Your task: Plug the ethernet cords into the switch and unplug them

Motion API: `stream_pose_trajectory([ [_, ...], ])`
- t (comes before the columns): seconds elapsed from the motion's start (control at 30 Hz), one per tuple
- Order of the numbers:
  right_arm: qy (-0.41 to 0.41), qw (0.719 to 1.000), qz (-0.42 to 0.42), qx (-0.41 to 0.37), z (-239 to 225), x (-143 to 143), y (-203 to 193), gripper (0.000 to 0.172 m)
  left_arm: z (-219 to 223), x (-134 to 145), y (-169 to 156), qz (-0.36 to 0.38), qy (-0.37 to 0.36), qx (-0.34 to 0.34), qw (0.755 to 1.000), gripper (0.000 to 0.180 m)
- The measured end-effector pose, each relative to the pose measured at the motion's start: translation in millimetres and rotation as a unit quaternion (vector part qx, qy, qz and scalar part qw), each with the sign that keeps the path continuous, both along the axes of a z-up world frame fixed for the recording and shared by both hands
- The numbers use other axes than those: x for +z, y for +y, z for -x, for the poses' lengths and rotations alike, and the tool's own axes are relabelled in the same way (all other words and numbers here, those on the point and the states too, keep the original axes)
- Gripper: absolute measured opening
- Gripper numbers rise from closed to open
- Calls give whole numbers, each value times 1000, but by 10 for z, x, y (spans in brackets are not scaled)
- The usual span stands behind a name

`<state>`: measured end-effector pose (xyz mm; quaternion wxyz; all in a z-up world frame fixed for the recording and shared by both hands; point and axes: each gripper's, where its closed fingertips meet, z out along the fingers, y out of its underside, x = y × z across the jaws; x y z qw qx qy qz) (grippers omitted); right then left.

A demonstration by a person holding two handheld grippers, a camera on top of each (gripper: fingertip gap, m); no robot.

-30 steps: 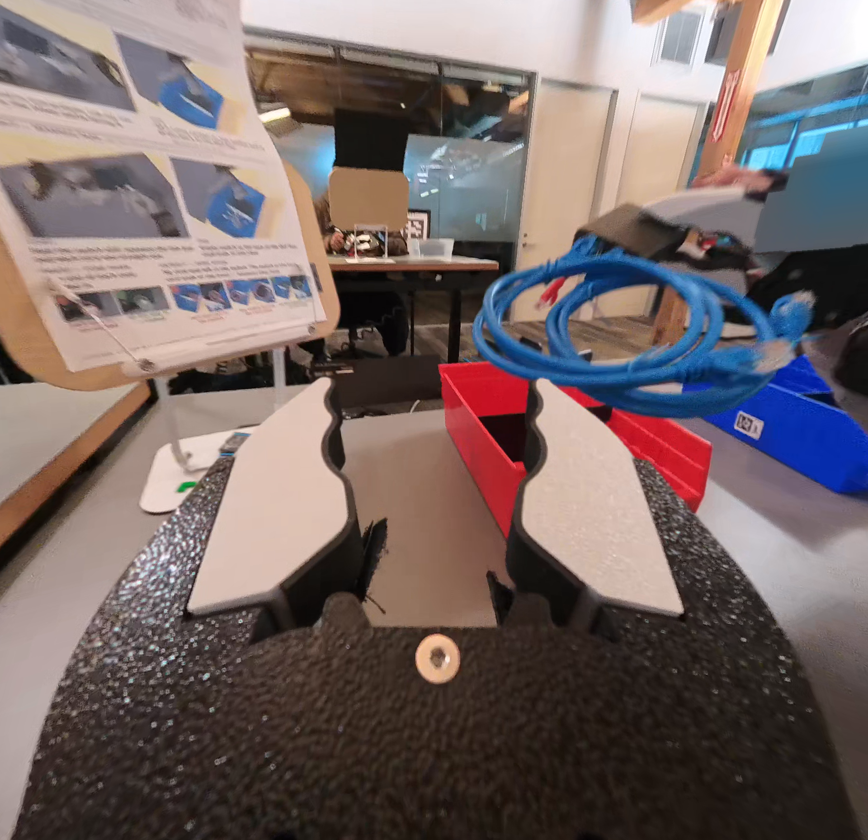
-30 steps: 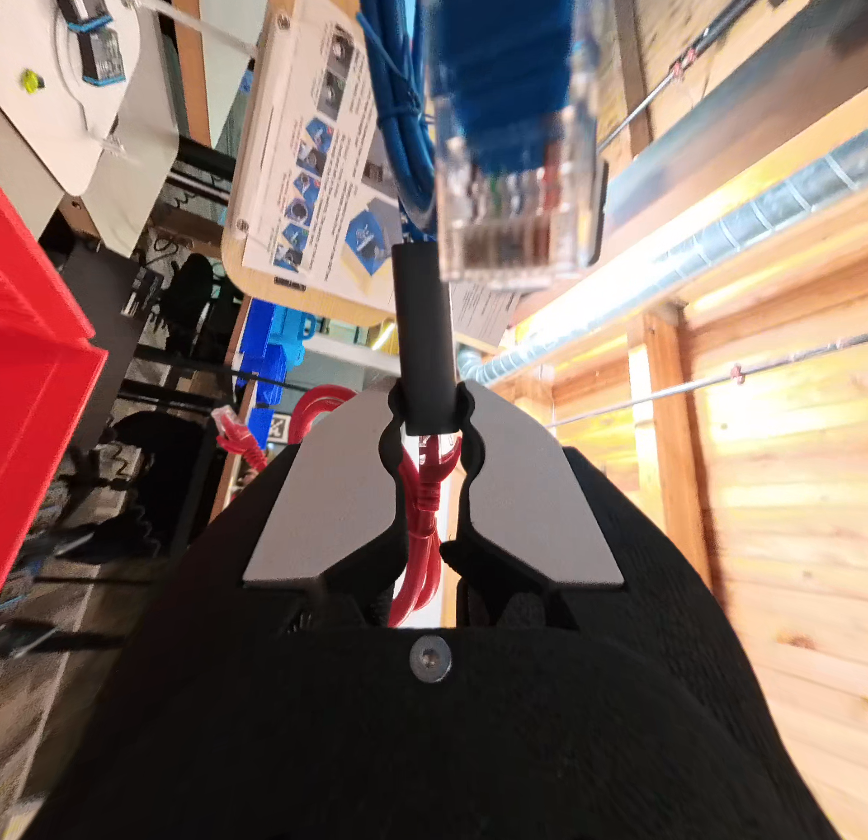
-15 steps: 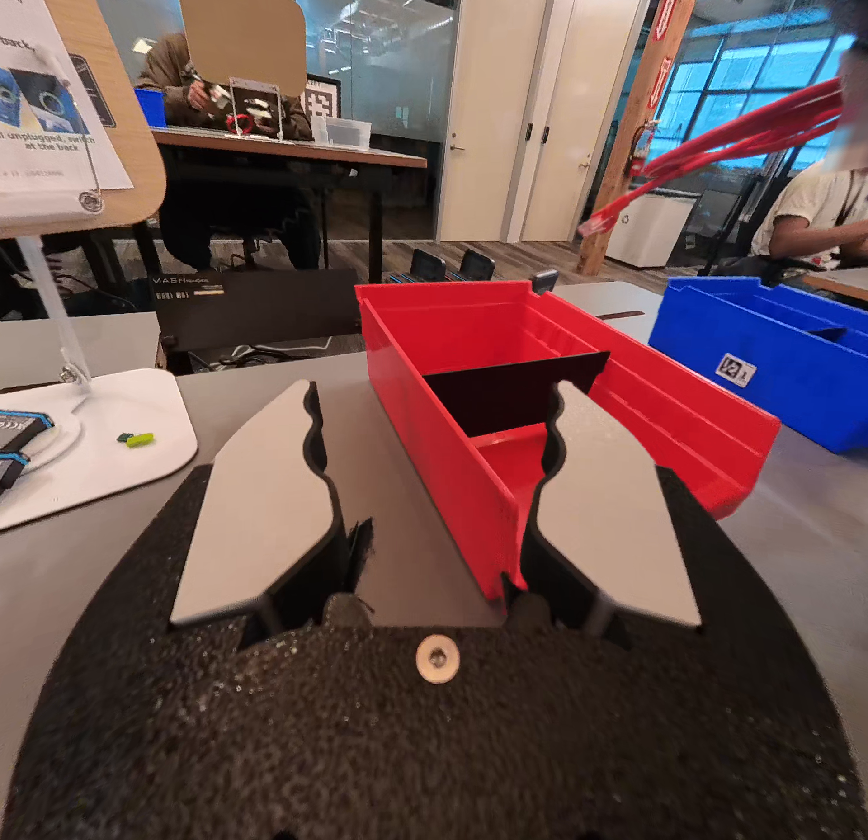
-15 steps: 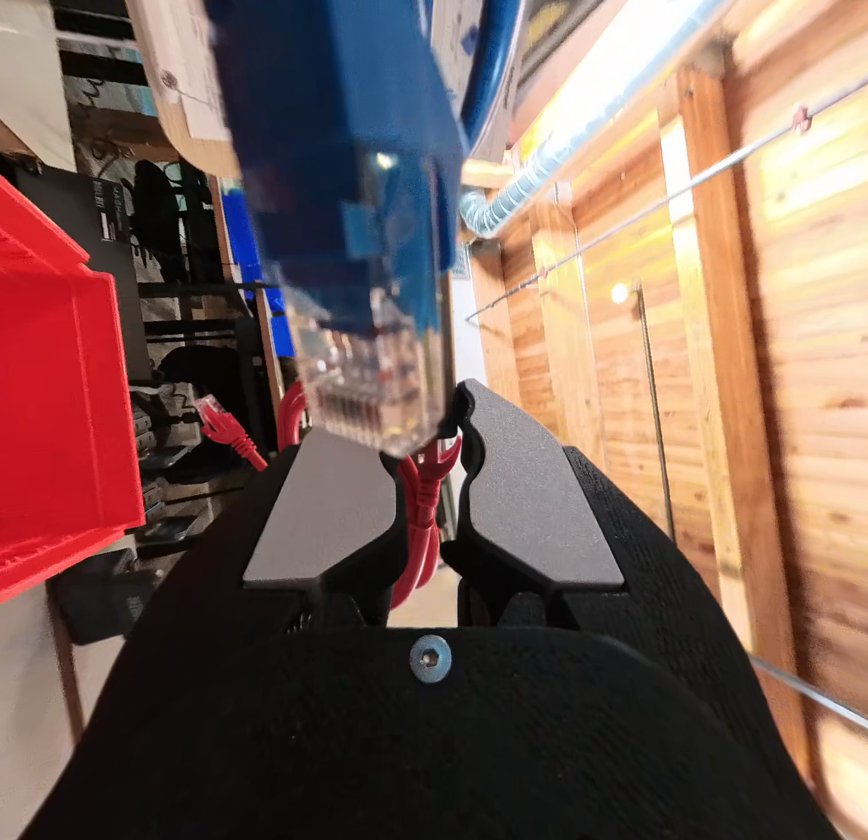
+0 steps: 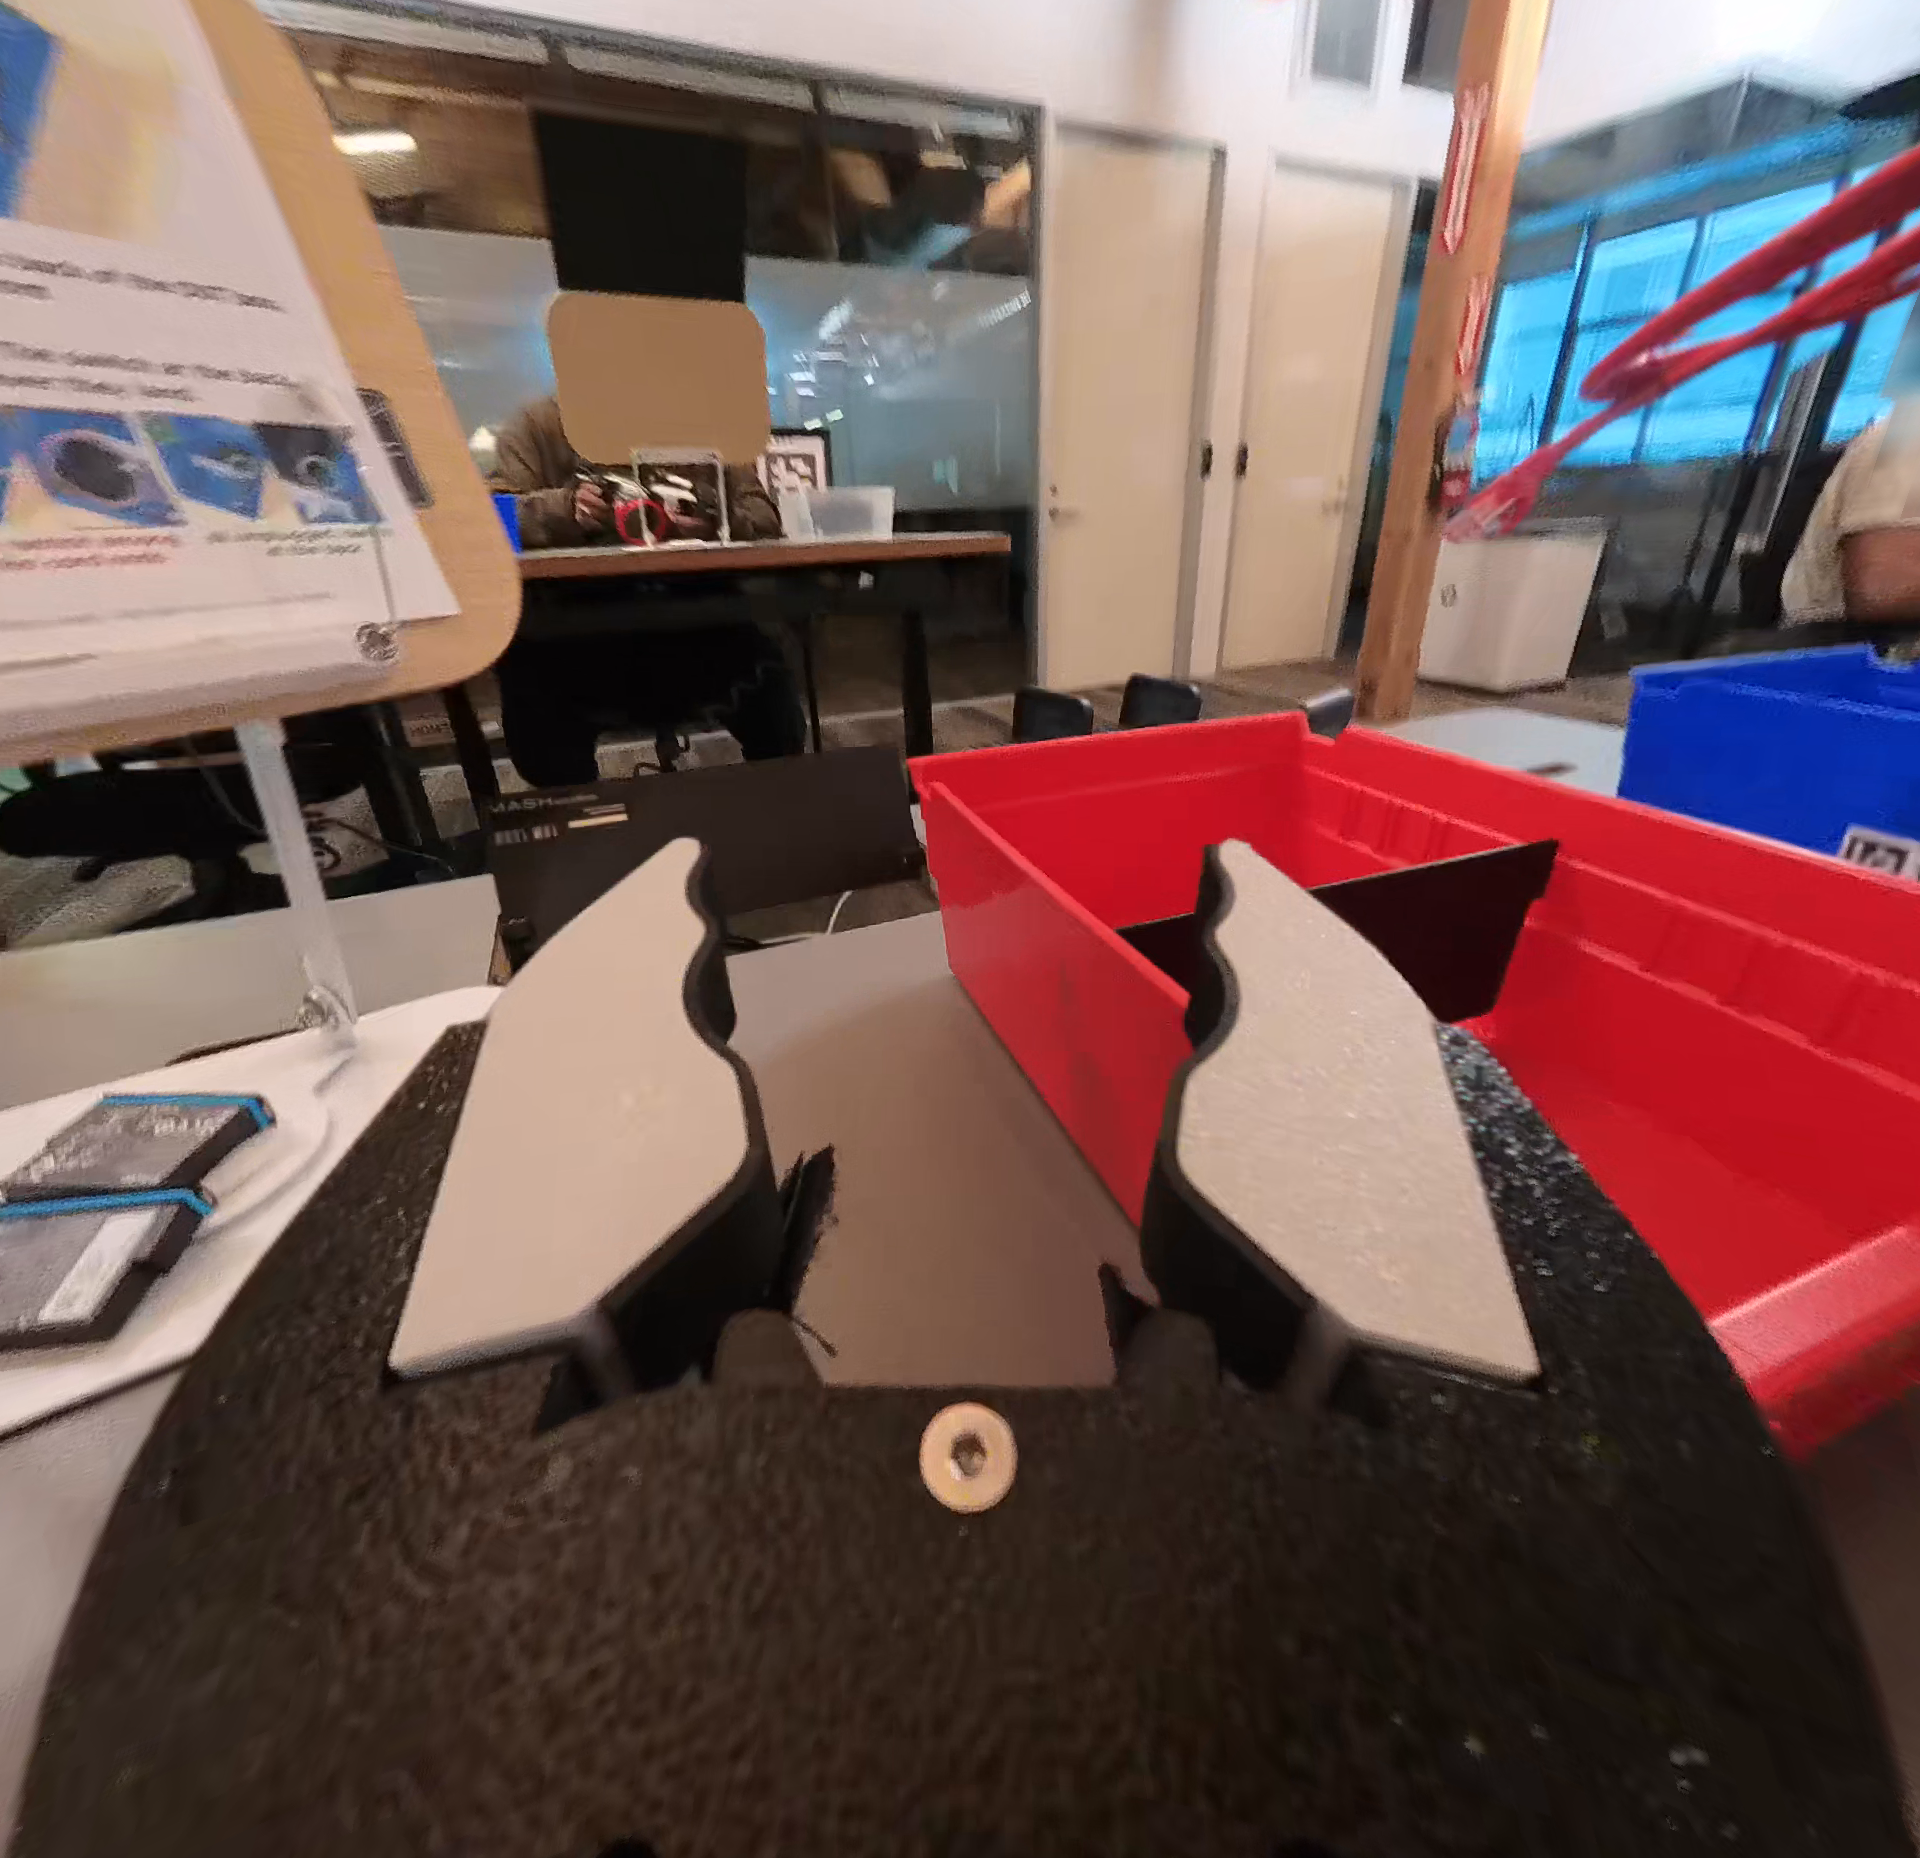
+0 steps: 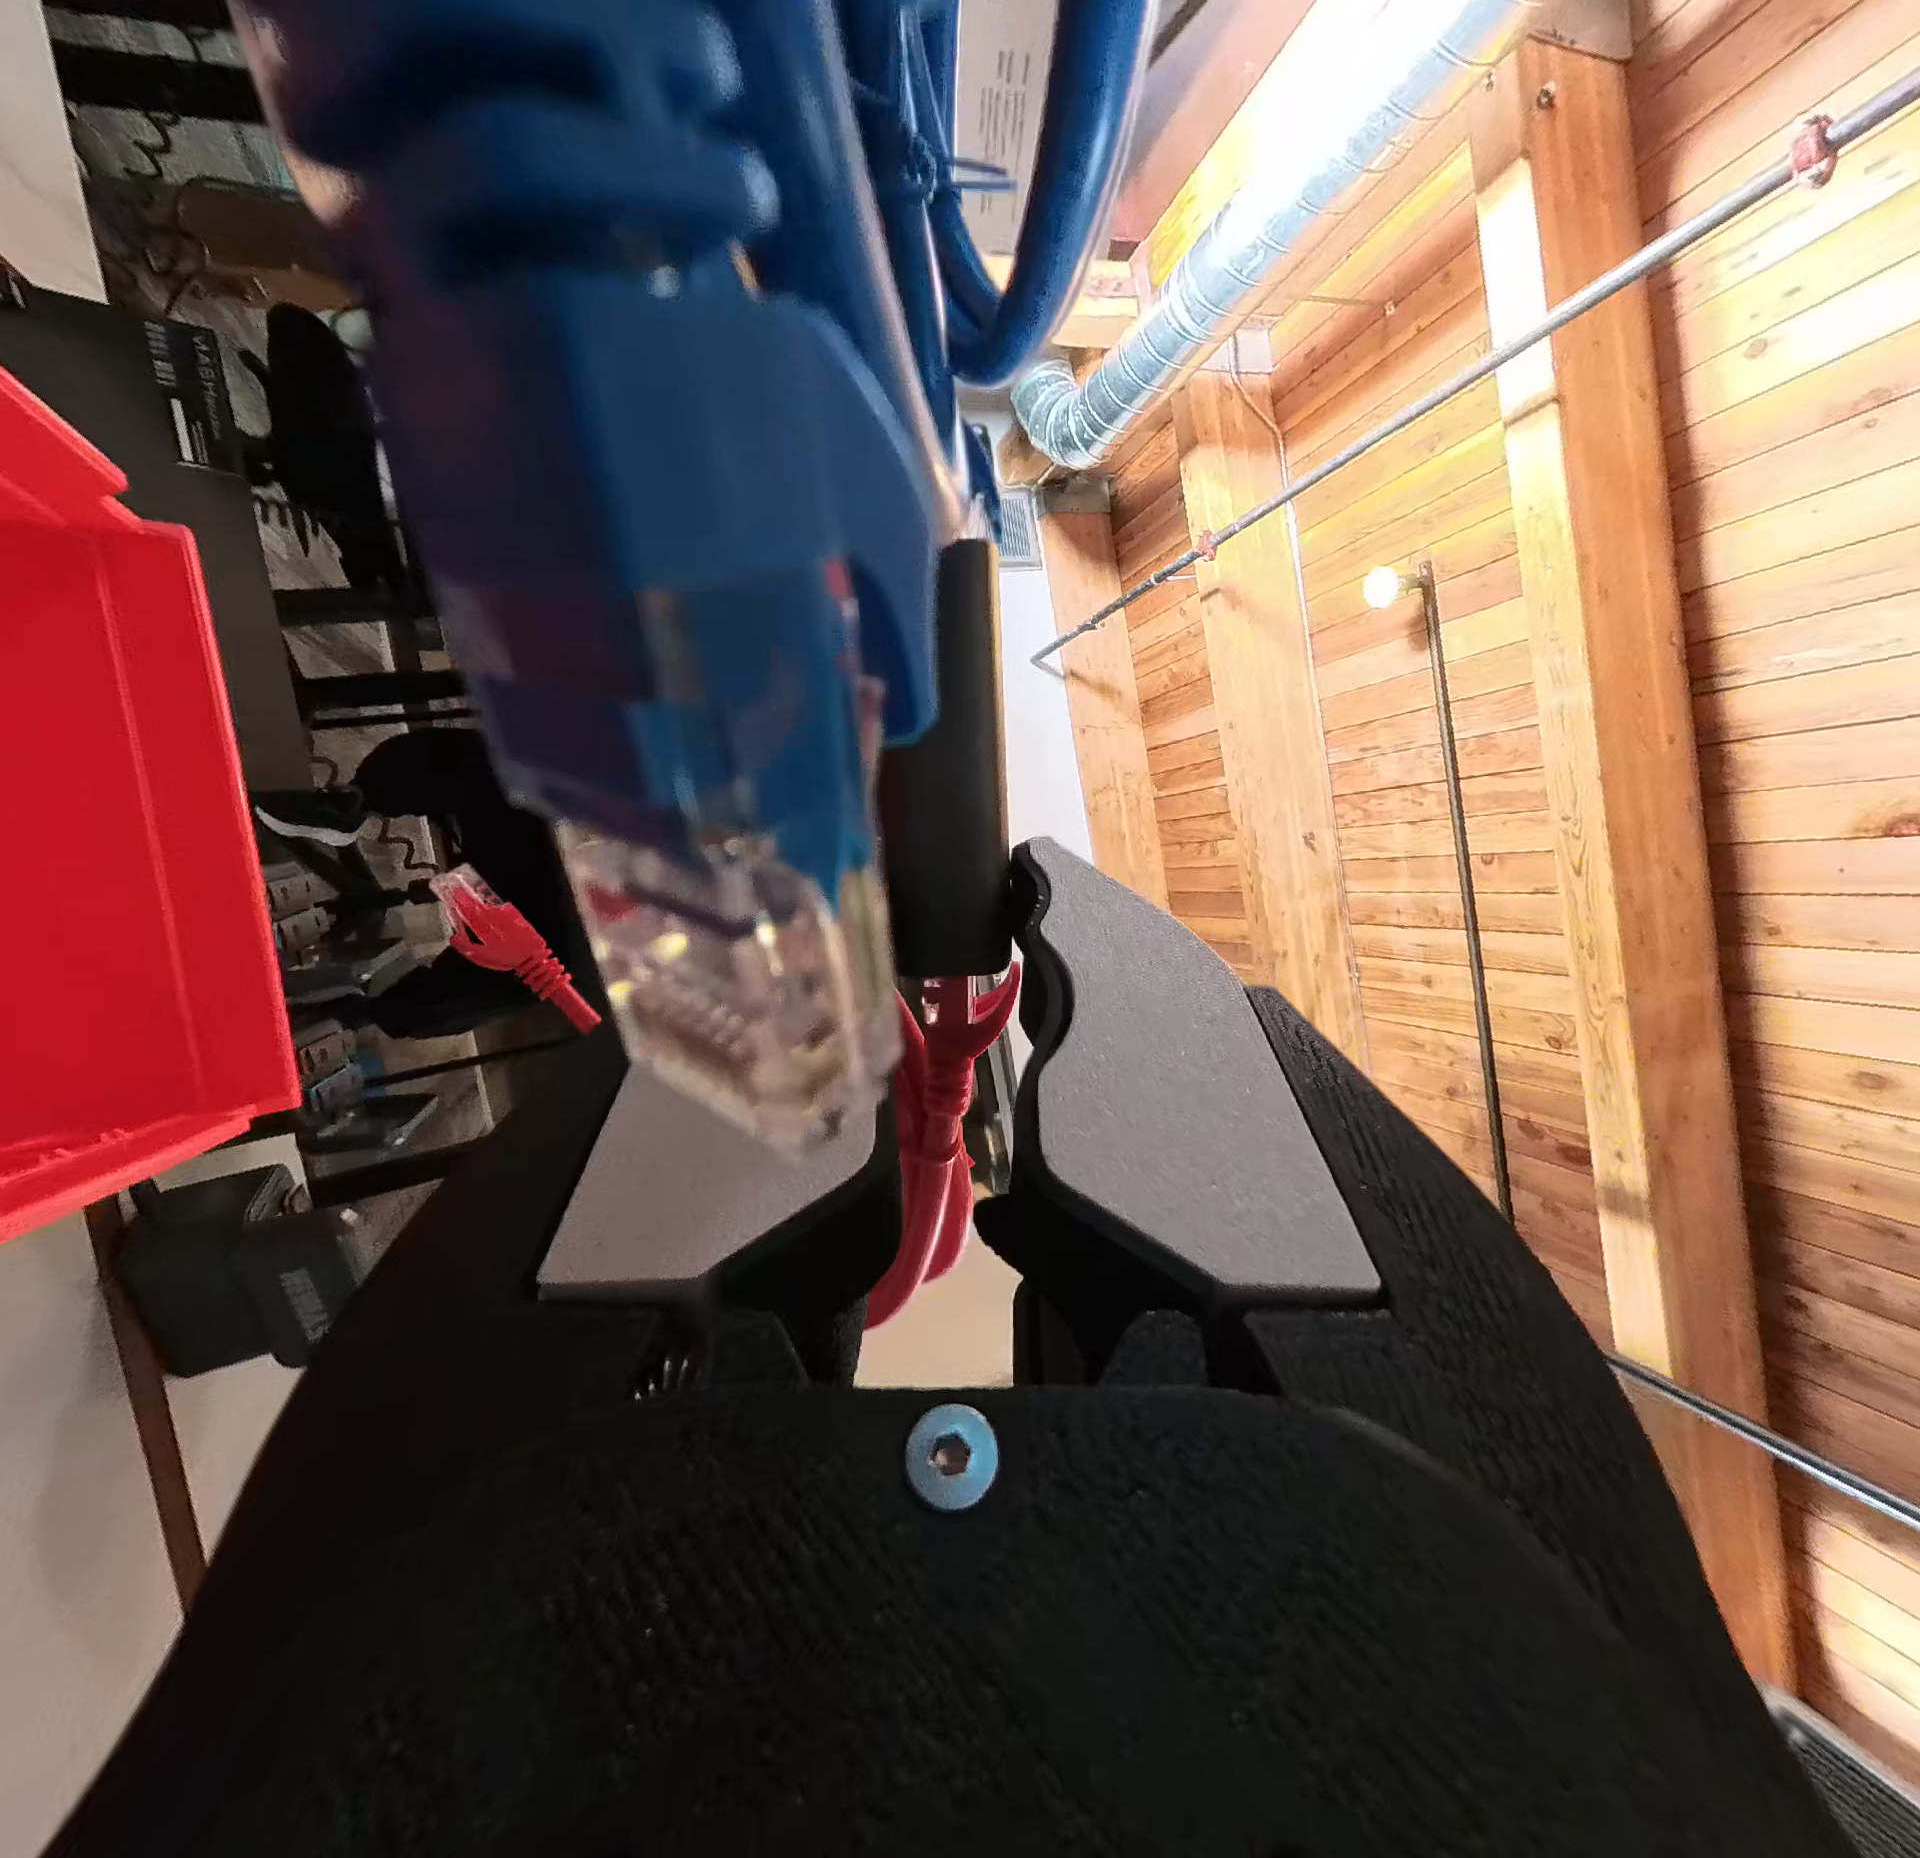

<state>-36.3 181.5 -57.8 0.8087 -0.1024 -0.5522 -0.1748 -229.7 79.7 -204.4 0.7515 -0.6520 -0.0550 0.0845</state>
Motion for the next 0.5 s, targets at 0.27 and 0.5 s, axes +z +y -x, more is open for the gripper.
stream_pose_trajectory([
  [0.27,-21,999,-11,-26,74,-107,107,20,-39,-48,-88,-47,34,14,998,81],
  [0.5,-21,999,-12,-48,5,-97,202,20,-112,-28,-95,-47,55,9,997,78],
])
